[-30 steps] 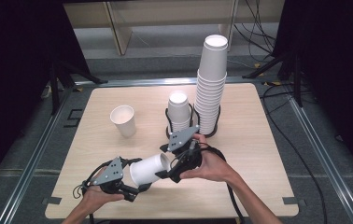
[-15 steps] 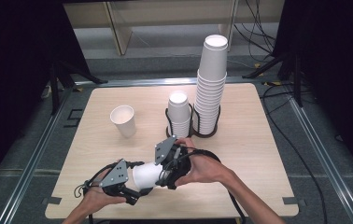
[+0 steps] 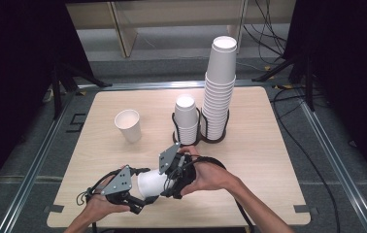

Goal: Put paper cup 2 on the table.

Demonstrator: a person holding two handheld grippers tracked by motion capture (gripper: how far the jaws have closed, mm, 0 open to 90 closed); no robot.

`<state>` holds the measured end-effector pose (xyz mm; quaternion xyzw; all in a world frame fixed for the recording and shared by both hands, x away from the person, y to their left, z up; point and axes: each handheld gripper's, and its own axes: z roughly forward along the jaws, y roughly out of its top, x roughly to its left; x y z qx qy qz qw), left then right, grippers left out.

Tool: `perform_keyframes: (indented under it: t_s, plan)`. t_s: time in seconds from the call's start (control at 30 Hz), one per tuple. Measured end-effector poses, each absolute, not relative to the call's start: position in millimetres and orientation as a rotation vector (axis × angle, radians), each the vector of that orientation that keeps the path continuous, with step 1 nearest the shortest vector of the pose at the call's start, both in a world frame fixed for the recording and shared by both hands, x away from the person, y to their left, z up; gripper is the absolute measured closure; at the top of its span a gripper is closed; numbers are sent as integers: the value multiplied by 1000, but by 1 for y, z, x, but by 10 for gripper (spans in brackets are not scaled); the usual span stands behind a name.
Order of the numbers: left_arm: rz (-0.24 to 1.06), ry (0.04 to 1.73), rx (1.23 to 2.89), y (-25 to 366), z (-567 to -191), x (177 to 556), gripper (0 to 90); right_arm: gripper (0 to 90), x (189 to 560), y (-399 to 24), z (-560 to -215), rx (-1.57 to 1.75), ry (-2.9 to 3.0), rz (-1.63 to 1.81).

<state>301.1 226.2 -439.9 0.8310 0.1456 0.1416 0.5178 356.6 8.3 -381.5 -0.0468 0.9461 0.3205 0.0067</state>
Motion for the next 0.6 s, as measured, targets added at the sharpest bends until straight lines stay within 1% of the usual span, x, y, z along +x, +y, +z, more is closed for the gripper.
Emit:
perform_keyframes:
  t_s: [0.23, 0.37, 0.5, 0.6]
  plan:
    - [323, 341, 1984, 227, -441, 302, 122, 222, 358, 5, -385, -157, 2950, 1049]
    - [304, 347, 1970, 227, -444, 302, 99, 224, 357, 2, -386, -174, 2939, 1079]
    - [267, 369, 1902, 229, -444, 304, 69, 232, 356, -6, -385, -152, 2926, 1129]
    - [250, 369, 1856, 231, -443, 305, 69, 236, 357, -10, -384, -144, 2909, 1176]
